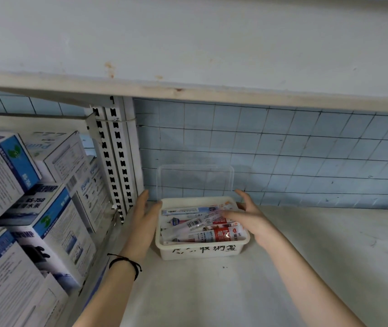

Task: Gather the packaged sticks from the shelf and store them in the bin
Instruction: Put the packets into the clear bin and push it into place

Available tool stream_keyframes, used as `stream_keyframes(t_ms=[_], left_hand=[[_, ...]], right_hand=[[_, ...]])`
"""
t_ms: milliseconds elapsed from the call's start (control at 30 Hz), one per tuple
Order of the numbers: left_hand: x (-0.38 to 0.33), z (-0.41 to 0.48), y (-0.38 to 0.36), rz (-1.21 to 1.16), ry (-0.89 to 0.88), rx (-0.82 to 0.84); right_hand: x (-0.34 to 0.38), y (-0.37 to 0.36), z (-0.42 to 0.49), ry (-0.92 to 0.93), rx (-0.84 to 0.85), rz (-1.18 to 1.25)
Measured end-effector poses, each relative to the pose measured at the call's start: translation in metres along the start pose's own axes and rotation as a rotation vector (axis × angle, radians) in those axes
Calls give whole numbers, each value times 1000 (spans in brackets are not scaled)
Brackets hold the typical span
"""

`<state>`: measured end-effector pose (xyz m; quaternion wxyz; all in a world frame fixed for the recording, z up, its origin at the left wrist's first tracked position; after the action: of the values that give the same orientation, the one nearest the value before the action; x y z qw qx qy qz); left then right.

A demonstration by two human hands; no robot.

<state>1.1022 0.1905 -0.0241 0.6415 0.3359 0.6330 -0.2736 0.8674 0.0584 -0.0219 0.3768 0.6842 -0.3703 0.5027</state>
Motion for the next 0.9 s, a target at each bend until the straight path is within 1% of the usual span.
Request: stream_keyframes(t_ms=[67,133,200,233,300,333,400,500,600,733,833,900], left_hand=[[-5,2,-6,-50,31,55],[-10,4,-11,-88,93,60],[-10,6,-17,-102,158,70],[-6,8,-22,-105,174,118],[6,12,-29,-197,222,213],[6,11,-28,-273,224,206],[-6,8,-26,-344,159,163],[-13,9,-20,-436,90,71],[-8,5,-15,-549,94,16],[-6,-4,-16,-572,73,20],[1,-8,-16,-680,114,4],[4,-12,-16,-707,119,-8]], right_hand=[[3,2,5,1,-19,15],[3,1,12,-12,-28,12],[-1,-2,16,-50,1,-38],[-5,-4,18,-65,24,-59],[-7,-5,19,-76,42,-31],[-4,-7,17,-59,39,7],[5,-7,11,6,35,94],[14,0,2,121,-10,124],[16,3,-10,199,-39,172],[4,4,-15,203,-54,311],[-9,4,-16,137,-38,405],[-17,4,-18,98,-33,440]])
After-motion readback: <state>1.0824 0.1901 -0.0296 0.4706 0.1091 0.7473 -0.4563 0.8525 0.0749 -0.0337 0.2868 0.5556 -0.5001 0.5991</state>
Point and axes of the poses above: each hand's wrist, its own z-axis towards the middle knuckle, its own y-axis out of the back of the hand, x = y × z, the point moved 8 cm from there along z, towards the middle knuckle
